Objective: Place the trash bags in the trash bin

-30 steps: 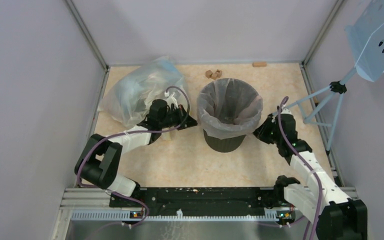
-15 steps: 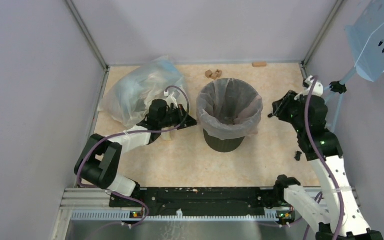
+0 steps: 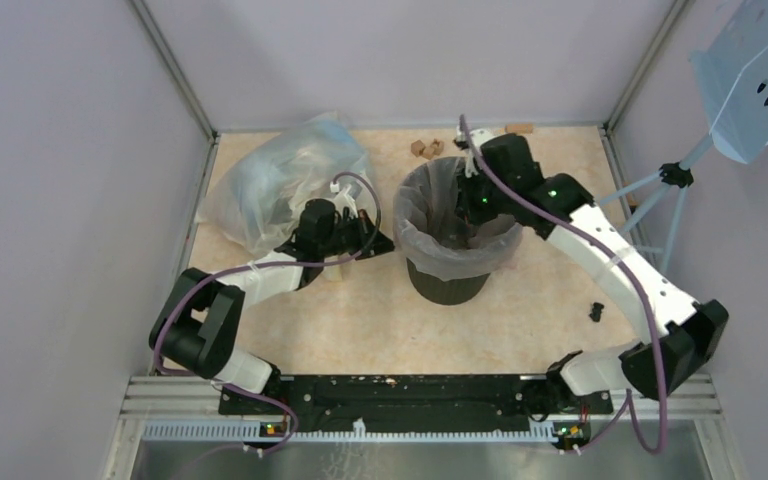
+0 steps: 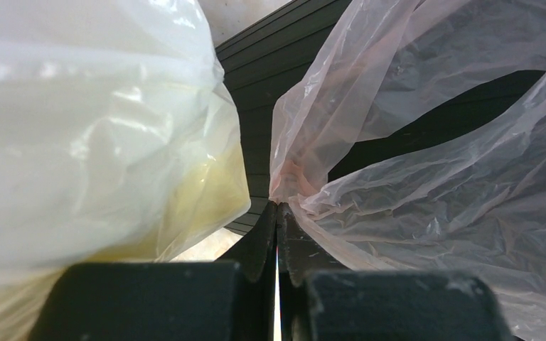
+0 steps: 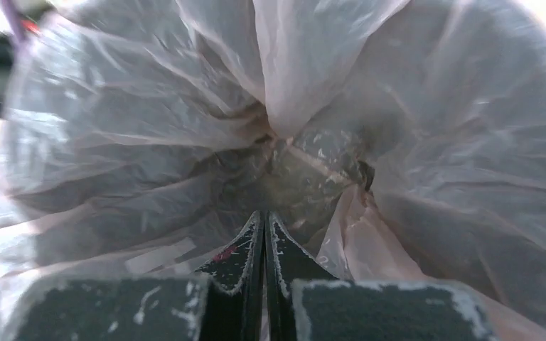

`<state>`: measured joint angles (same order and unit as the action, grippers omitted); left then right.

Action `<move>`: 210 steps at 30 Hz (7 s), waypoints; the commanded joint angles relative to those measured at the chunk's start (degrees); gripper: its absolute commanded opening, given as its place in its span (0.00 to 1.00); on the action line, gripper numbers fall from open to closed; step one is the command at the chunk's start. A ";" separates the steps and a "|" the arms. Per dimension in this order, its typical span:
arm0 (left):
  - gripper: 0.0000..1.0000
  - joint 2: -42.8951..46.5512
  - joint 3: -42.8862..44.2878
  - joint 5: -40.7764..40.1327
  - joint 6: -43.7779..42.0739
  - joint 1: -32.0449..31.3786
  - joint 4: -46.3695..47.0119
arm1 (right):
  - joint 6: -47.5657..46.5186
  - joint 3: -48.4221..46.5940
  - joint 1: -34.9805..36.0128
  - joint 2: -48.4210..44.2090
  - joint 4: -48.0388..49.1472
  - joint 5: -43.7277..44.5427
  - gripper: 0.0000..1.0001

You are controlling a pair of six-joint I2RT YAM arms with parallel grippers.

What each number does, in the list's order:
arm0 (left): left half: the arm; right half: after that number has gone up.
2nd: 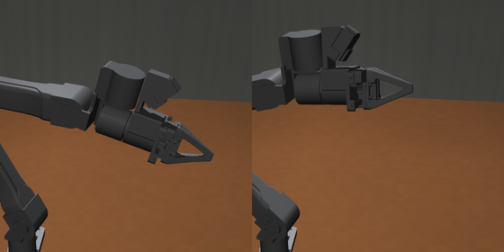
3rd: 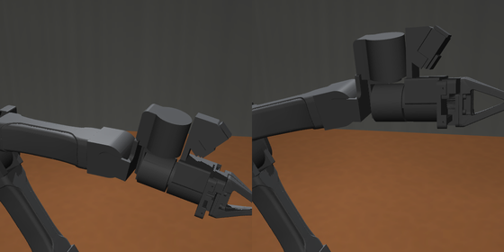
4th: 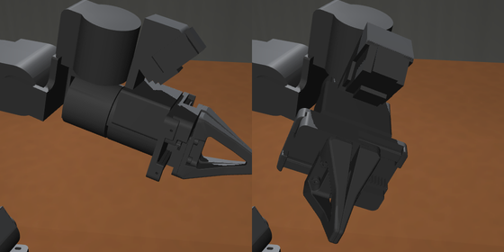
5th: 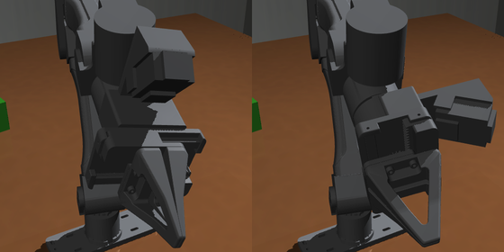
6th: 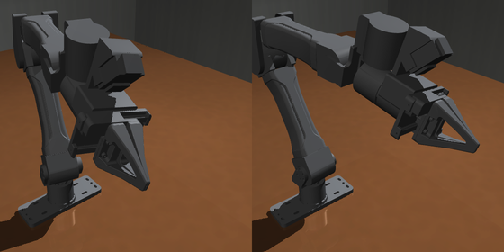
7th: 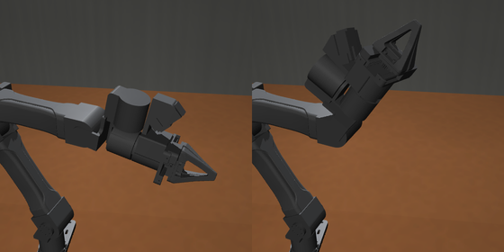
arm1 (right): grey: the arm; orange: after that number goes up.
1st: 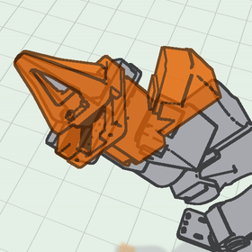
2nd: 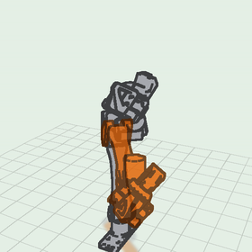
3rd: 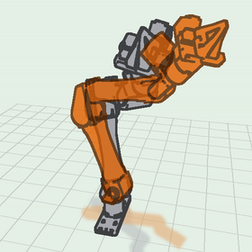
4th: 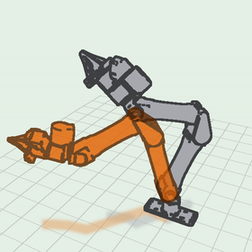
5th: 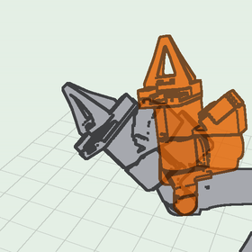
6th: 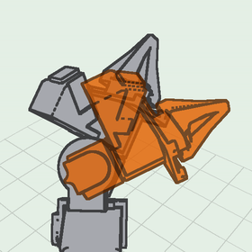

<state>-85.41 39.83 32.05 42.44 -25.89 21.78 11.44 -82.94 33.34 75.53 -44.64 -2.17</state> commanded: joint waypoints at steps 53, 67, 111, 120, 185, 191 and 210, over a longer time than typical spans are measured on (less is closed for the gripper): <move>0.00 1.15 6.94 -0.11 -4.07 -1.46 -6.49 | -6.84 14.95 0.22 26.92 3.01 -10.57 0.00; 0.00 -1.10 6.27 -0.11 -4.28 -1.56 -5.20 | -5.66 13.41 0.17 25.05 2.98 -7.83 0.00; 0.64 24.29 1.25 -15.13 -11.36 -1.21 -24.92 | 4.03 -7.45 -6.90 -0.39 -14.36 20.23 0.42; 0.64 27.23 0.87 -16.97 -13.84 -1.18 -27.17 | 4.47 -6.89 -9.60 5.10 -8.44 16.58 0.20; 0.99 53.53 -20.03 -37.32 -23.87 -1.36 -16.69 | -9.27 72.49 -17.52 -37.33 74.09 13.53 0.86; 0.99 56.18 -21.23 -38.25 -24.78 -1.38 -17.92 | -14.54 74.75 -20.11 -24.15 89.81 20.21 0.87; 0.99 32.95 -29.04 -63.75 -43.98 2.01 19.42 | -12.38 74.76 -25.87 8.65 120.54 25.53 0.87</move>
<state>-45.19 12.23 -25.41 6.22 -26.65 22.98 -0.69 -6.74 7.70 84.18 67.64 21.50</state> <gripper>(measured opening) 0.987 0.860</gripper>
